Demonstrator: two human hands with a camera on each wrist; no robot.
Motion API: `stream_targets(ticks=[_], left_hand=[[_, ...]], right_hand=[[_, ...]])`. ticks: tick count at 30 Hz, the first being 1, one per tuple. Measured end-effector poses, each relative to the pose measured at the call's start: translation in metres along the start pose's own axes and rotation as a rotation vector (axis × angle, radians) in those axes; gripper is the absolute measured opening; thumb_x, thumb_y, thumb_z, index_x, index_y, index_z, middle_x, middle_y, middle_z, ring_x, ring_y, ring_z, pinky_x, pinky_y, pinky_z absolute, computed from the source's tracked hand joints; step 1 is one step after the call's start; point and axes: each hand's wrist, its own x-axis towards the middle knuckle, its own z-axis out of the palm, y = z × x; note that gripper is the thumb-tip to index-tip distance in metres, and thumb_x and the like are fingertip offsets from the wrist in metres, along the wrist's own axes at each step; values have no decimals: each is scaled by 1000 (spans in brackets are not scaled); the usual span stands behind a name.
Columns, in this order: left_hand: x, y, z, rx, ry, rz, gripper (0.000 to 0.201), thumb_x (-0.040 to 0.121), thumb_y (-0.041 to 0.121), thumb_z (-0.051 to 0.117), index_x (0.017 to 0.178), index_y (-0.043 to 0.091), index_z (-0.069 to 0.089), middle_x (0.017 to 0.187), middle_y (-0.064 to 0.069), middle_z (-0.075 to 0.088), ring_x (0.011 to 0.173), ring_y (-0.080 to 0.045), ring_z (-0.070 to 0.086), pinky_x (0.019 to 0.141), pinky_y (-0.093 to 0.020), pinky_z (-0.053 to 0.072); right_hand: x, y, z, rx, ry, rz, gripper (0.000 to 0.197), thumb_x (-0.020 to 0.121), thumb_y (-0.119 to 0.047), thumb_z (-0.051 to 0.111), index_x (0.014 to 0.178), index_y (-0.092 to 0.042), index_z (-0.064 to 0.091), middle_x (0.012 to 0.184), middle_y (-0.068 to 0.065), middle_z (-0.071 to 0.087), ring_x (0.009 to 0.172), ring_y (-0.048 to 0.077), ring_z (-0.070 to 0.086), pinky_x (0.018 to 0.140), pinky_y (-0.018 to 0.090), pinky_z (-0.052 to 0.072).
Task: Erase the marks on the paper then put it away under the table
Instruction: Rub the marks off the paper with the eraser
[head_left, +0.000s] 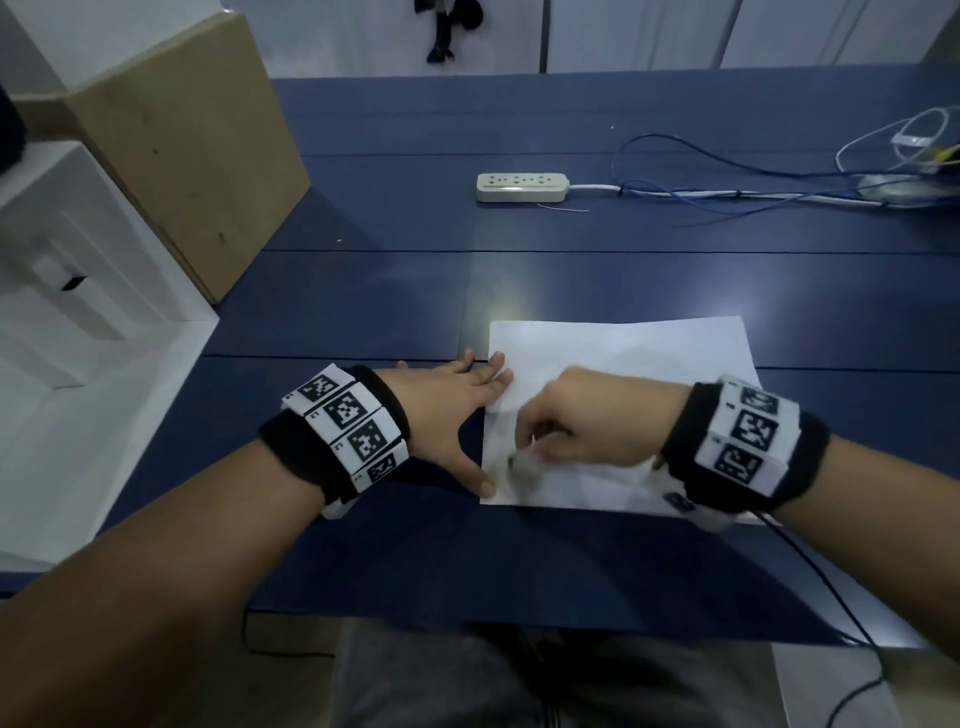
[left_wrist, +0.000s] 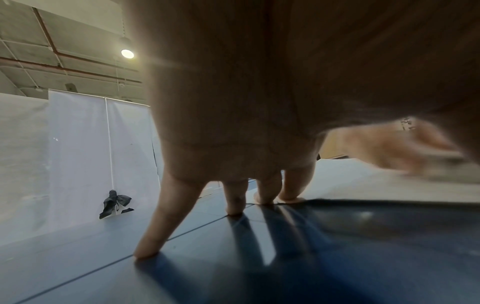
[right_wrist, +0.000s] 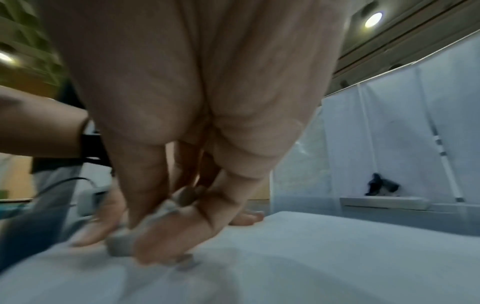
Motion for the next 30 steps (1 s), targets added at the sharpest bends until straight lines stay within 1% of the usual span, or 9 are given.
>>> stream_targets(ticks=[4, 9, 12, 15, 20, 22, 26, 28, 30], left_hand=[[0, 1, -1, 2, -6, -1, 134, 60, 82, 66, 154, 30, -13, 158, 18, -26, 147, -13, -21, 105, -77, 17], [-1, 1, -2, 4, -11, -10, 134, 62, 80, 67, 154, 28, -15, 158, 16, -27, 147, -13, -22, 106, -77, 15], [-1, 2, -2, -3, -13, -5, 134, 61, 80, 68, 154, 28, -15, 158, 17, -27, 147, -13, -22, 105, -77, 16], [-1, 2, -3, -9, -24, -7, 133, 62, 79, 68, 154, 29, -15, 158, 16, -27, 147, -13, -23, 105, -78, 15], [0, 1, -1, 0, -18, -9, 135, 61, 81, 66, 154, 28, -16, 157, 16, -28, 147, -13, -23, 106, -77, 15], [-1, 2, -2, -4, -17, -7, 134, 62, 80, 67, 154, 28, -15, 157, 16, -28, 147, -12, -23, 106, -77, 15], [-1, 2, -2, -9, -16, -3, 134, 61, 80, 68, 155, 28, -13, 158, 17, -27, 147, -13, -22, 105, -78, 16], [-1, 2, -3, -2, -14, -3, 134, 61, 80, 67, 154, 28, -14, 157, 17, -27, 147, -13, -22, 105, -77, 17], [-1, 2, -2, 3, -12, -5, 134, 61, 81, 67, 154, 28, -15, 157, 17, -27, 147, -12, -22, 105, -77, 16]], right_hand=[[7, 17, -14, -101, 168, 119, 26, 95, -35, 59, 110, -19, 72, 98, -2, 74, 93, 19, 65, 86, 33, 51], [-8, -6, 4, 18, -53, -48, 25, 93, -41, 62, 109, -25, 73, 93, -5, 74, 80, 11, 63, 79, 26, 52], [5, 12, -9, -61, 97, 54, 23, 94, -35, 60, 109, -21, 72, 96, -2, 74, 79, 12, 57, 83, 29, 50], [8, 26, -16, -59, 202, 145, 26, 94, -39, 61, 107, -20, 71, 95, -2, 73, 84, 17, 62, 81, 31, 50], [-11, -7, 8, 52, -90, -69, 22, 91, -42, 63, 106, -28, 71, 92, -8, 74, 79, 8, 63, 77, 24, 52], [-5, -3, 4, 47, -53, -38, 24, 91, -42, 63, 106, -26, 72, 91, -7, 73, 80, 10, 63, 79, 27, 52], [8, 27, -15, -44, 164, 130, 27, 93, -40, 62, 109, -21, 71, 96, -3, 73, 87, 16, 63, 84, 31, 51], [2, 23, -11, -16, 128, 99, 23, 93, -38, 62, 108, -24, 72, 93, -5, 73, 85, 15, 64, 82, 30, 51], [-8, 7, 2, 28, -3, 5, 20, 92, -38, 64, 107, -27, 71, 92, -7, 73, 79, 9, 63, 79, 25, 51]])
